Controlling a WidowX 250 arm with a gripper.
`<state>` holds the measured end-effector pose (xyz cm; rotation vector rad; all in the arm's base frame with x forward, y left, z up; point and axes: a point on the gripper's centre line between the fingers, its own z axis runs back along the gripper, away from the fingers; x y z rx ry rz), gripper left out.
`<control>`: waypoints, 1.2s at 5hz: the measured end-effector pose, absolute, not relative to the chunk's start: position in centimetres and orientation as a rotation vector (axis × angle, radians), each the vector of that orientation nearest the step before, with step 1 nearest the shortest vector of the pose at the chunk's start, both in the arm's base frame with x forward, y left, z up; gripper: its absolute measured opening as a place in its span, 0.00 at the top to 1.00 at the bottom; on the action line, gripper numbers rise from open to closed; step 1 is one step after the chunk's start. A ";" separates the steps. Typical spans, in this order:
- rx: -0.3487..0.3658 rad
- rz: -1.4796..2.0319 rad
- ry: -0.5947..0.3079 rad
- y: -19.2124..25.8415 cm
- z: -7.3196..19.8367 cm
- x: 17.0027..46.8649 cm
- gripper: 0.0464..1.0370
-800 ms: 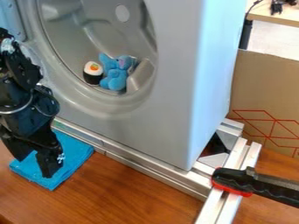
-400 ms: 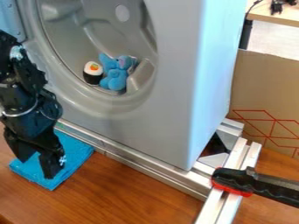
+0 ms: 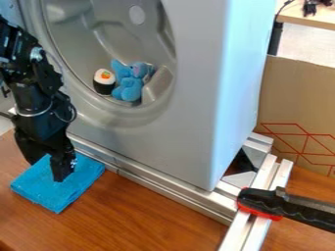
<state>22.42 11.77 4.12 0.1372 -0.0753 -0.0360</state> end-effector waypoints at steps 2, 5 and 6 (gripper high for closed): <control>0.158 -0.077 -0.066 14.1 2.8 24.5 0.04; 0.217 -0.013 -0.022 16.5 0.7 24.4 0.04; 0.206 0.020 0.013 17.3 -0.6 23.5 0.04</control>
